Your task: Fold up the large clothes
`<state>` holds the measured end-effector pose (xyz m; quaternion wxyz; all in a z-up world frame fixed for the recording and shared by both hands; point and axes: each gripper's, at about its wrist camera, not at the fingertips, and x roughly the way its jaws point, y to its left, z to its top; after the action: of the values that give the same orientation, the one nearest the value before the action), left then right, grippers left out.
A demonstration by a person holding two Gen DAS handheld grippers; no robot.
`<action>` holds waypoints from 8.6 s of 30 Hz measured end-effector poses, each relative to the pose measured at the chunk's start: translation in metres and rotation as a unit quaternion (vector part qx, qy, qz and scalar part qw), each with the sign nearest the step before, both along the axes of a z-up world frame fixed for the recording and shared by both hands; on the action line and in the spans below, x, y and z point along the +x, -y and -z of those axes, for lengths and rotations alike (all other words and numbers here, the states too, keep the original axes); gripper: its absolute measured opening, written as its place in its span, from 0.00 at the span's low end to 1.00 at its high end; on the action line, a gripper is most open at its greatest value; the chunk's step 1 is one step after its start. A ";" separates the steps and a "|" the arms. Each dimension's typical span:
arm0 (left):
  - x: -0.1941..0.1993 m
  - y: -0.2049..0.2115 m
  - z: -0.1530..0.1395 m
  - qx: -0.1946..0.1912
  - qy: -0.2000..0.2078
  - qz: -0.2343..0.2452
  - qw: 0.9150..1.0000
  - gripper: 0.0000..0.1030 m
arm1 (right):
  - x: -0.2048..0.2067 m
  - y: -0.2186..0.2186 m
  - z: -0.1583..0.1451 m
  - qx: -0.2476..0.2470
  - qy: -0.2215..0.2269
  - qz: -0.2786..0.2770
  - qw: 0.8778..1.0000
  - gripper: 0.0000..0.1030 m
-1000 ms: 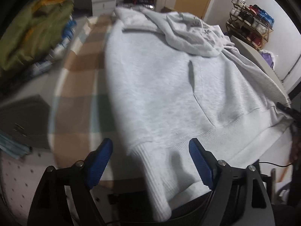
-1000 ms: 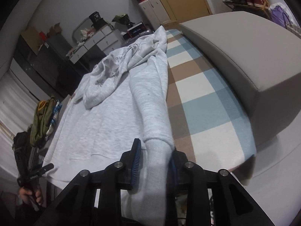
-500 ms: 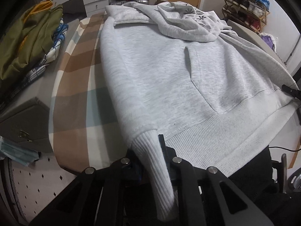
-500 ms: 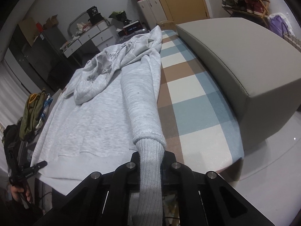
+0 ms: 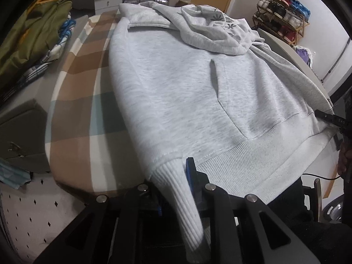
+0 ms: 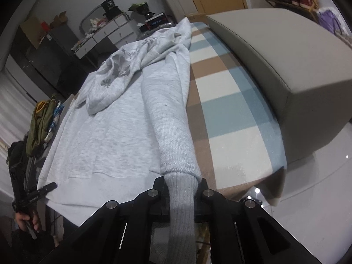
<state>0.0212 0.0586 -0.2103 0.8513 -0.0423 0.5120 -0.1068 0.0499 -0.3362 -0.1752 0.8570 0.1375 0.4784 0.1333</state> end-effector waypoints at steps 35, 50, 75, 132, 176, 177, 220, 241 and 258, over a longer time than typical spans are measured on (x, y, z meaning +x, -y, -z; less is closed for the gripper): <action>0.279 -0.046 -0.131 -0.190 -0.007 -0.051 0.980 0.02 | 0.263 -0.026 -0.103 0.321 -0.012 0.098 0.942 0.15; 0.273 -0.098 -0.071 -0.203 -0.062 -0.134 0.968 0.79 | 0.307 -0.009 -0.031 0.175 -0.031 0.015 0.984 0.74; 0.283 -0.103 -0.097 -0.127 0.015 -0.185 0.974 0.79 | 0.349 -0.068 -0.037 -0.120 0.084 -0.100 0.984 0.14; 0.370 -0.045 -0.038 0.105 0.004 -0.068 0.992 0.25 | 0.395 -0.066 0.005 -0.211 0.026 0.012 0.977 0.25; 0.026 -0.049 -0.084 0.032 0.075 -0.100 0.992 0.26 | 0.078 -0.028 -0.055 -0.244 0.123 0.017 0.962 0.26; 0.020 -0.053 -0.106 0.027 0.119 -0.126 0.985 0.34 | 0.070 -0.031 -0.077 -0.205 0.159 0.020 0.965 0.28; 0.104 0.074 -0.019 -0.071 0.123 0.017 0.990 0.98 | 0.180 -0.226 -0.004 -0.109 0.094 -0.103 0.984 0.86; 0.101 0.075 -0.018 -0.067 0.125 0.013 0.990 0.98 | 0.071 -0.154 -0.026 -0.224 0.152 0.026 0.962 0.87; 0.100 0.078 -0.018 -0.066 0.127 0.013 0.990 0.98 | 0.145 -0.139 -0.032 -0.187 0.069 0.045 0.979 0.70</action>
<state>0.1216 -0.0191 -0.1926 0.9032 -0.0777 0.3922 -0.1559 0.1946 -0.1967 -0.1429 0.9038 -0.0136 0.4276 0.0121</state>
